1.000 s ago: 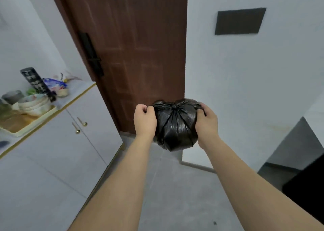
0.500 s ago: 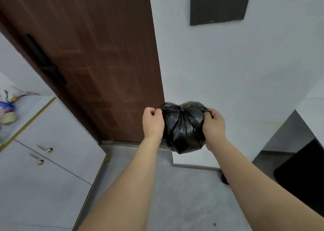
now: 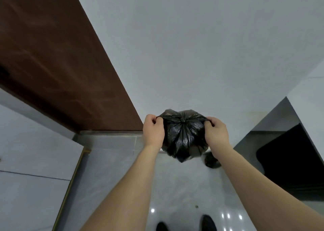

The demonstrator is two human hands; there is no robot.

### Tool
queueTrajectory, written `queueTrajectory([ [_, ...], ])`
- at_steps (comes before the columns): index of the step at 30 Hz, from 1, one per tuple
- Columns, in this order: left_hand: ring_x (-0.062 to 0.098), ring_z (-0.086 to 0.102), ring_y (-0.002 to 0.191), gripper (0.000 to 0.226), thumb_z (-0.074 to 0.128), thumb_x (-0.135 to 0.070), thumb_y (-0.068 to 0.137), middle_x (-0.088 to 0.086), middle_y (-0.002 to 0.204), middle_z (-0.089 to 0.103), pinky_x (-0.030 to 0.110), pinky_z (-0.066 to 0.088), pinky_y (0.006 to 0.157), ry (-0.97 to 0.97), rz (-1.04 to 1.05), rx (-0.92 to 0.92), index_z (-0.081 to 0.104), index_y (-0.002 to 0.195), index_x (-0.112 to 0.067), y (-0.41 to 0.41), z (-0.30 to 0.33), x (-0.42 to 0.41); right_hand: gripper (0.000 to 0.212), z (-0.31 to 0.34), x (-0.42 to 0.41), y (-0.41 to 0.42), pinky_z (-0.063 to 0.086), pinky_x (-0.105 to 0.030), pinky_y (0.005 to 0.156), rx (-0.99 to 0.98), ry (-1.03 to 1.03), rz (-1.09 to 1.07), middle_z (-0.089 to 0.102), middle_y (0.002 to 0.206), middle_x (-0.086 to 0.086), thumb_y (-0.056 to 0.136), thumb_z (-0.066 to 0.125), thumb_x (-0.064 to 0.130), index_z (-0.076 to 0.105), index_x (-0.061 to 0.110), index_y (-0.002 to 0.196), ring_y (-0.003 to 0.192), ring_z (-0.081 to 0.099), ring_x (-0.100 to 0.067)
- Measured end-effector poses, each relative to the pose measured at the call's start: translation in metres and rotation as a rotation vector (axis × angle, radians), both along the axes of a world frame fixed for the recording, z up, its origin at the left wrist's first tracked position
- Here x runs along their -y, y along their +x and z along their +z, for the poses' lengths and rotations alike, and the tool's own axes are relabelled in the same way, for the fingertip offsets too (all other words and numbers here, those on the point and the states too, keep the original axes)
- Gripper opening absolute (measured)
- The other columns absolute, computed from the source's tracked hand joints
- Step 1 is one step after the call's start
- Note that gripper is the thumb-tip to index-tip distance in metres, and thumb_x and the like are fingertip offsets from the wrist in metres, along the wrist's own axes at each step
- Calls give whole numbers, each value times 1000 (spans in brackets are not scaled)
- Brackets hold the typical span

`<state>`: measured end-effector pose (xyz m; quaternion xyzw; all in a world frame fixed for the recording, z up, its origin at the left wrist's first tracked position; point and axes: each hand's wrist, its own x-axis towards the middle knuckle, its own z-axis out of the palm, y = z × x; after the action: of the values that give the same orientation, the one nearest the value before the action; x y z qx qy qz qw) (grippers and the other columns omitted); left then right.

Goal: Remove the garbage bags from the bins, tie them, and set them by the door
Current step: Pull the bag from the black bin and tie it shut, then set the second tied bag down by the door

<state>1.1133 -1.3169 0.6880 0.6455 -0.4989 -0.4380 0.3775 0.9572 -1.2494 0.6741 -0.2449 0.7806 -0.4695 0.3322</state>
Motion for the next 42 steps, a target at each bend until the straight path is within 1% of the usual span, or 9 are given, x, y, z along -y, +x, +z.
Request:
queueTrajectory([
  [5, 6, 33, 51, 10, 46, -10, 93, -3, 66, 38, 12, 31, 42, 122, 19, 2, 43, 84, -9, -38, -146, 18, 27, -138, 19, -39, 40, -28, 73, -50, 186, 67, 67, 96, -3, 95, 42, 15, 68, 16, 104, 85, 57, -20],
  [9, 9, 34, 56, 13, 47, -10, 94, -3, 68, 38, 15, 34, 50, 164, 24, 6, 42, 81, -11, -62, -310, 30, 29, -301, 31, -56, 50, -35, 80, -40, 292, 69, 69, 102, -9, 95, 42, 16, 66, 12, 111, 90, 62, -25],
  [17, 10, 38, 57, 13, 49, -10, 92, -3, 67, 43, 12, 35, 50, 185, 184, -65, 46, 80, -10, -99, -630, 43, 32, -612, 50, -77, 49, -45, 94, -96, 374, 159, 69, 111, -12, 95, 43, 17, 65, 12, 118, 103, 62, -30],
  [21, 11, 38, 57, 15, 49, -10, 91, -3, 65, 43, 21, 37, 55, 220, 304, -86, 46, 77, -9, -102, -734, 50, 32, -707, 65, -73, 49, -41, 92, -143, 380, 196, 69, 110, -14, 94, 43, 16, 66, 12, 116, 103, 61, -33],
  [25, 11, 39, 60, 9, 50, -11, 91, -3, 69, 44, 25, 36, 57, 324, 258, -109, 47, 82, -9, -98, -795, 55, 32, -751, 78, -63, 48, -36, 89, -18, 419, 115, 67, 111, -13, 89, 48, 18, 64, 15, 116, 100, 61, -30],
  [29, 16, 52, 73, 12, 54, -15, 90, -3, 79, 54, 29, 41, 64, 427, 203, -123, 50, 101, -11, -84, -794, 55, 40, -737, 78, -53, 40, -32, 91, -12, 444, 99, 59, 125, -11, 91, 48, 21, 54, 13, 130, 114, 55, -32],
  [34, 15, 53, 98, 37, 48, -21, 95, -9, 105, 54, 27, 40, 88, 363, -44, 38, 42, 132, -18, -51, -692, 41, 42, -640, 66, -28, 48, -41, 95, -127, 421, 240, 59, 125, -13, 90, 44, 14, 51, 8, 130, 109, 58, -31],
  [37, 25, 54, 115, 41, 43, -28, 98, 6, 130, 55, 38, 44, 101, 282, -138, 229, 42, 138, -18, -29, -596, 43, 48, -540, 63, -10, 47, -45, 98, -161, 428, 376, 55, 134, -11, 92, 41, 16, 43, 9, 139, 113, 58, -33],
  [42, 26, 43, 131, 43, 43, -25, 99, 11, 143, 46, 39, 35, 110, -8, -267, 475, 43, 139, -7, 6, -358, 58, 51, -309, 72, 10, 24, -33, 115, -378, 410, 667, 33, 154, -9, 99, 38, 18, 30, 7, 148, 141, 31, -24],
])
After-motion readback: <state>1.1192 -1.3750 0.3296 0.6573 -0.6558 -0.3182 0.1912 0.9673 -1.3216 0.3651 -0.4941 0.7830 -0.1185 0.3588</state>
